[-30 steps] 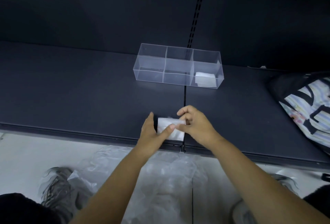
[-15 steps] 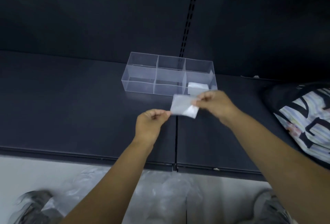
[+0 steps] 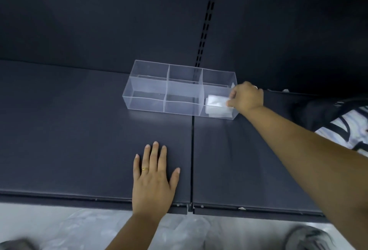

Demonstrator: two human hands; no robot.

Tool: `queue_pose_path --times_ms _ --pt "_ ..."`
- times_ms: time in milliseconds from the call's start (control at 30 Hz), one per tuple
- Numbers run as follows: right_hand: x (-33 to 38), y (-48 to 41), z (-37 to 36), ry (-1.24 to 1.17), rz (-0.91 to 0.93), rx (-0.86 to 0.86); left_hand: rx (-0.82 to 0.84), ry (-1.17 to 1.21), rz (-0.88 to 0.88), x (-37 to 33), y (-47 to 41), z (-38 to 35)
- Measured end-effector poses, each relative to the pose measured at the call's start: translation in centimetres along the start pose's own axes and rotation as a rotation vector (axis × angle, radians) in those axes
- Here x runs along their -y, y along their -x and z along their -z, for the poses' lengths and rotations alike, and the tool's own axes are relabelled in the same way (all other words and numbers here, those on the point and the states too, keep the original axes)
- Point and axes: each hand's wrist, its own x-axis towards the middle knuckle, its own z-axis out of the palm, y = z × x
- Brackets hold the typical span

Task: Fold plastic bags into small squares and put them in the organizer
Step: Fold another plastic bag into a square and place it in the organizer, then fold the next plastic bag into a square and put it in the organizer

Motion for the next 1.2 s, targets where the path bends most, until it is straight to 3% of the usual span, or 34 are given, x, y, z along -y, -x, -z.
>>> queue_pose_path --times_ms 67,167,267,333,400,500,600,667,733,833,867,933,1033,1133,1200 --pt "-0.3 0.1 0.0 0.051 0.019 -0.071 -0.01 -0.004 0.001 0.0 0.0 0.0" --pt "-0.3 0.6 0.1 -0.103 0.14 -0.184 -0.018 -0.006 0.001 -0.1 0.0 0.0" --pt "0.2 1.3 -0.3 -0.031 0.334 0.01 -0.021 -0.011 0.005 0.0 0.0 0.0" --pt "0.7 1.7 -0.5 0.112 0.352 0.174 -0.011 -0.018 0.007 0.0 0.1 -0.2" --pt "0.9 2.3 -0.2 0.153 0.33 0.176 -0.009 -0.023 0.008 0.0 0.0 -0.3" --pt "1.8 4.4 0.6 0.041 0.304 0.007 -0.017 -0.015 0.002 0.0 -0.1 -0.2" --pt "3.9 11.2 0.2 -0.44 0.332 -0.305 -0.009 -0.002 -0.003 -0.1 -0.1 -0.2" --pt "5.5 19.2 -2.2 -0.602 0.37 -0.374 0.024 -0.024 -0.005 0.0 -0.1 -0.4" --pt "6.3 28.1 -6.2 -0.556 0.39 -0.176 0.075 -0.045 -0.027 0.3 -0.3 -0.6" --pt "5.2 38.4 -12.2 -0.315 0.283 0.45 0.142 -0.072 -0.11 1.4 -0.3 -0.4" --pt "4.5 40.6 -13.8 -0.23 0.263 0.569 0.165 -0.076 -0.136 2.0 0.0 -0.1" --pt "3.3 42.3 -15.7 -0.203 0.182 0.626 0.194 -0.066 -0.173 3.2 1.3 0.5" --pt "3.2 40.7 -14.6 -0.413 0.041 0.66 0.258 -0.007 -0.198 4.7 4.2 1.8" --pt "3.0 37.2 -11.5 -0.574 0.159 0.676 0.4 0.195 -0.138 5.1 6.4 4.3" --pt "3.0 34.5 -7.5 -0.639 0.248 0.708 0.556 0.537 -0.039 4.4 7.6 6.8"
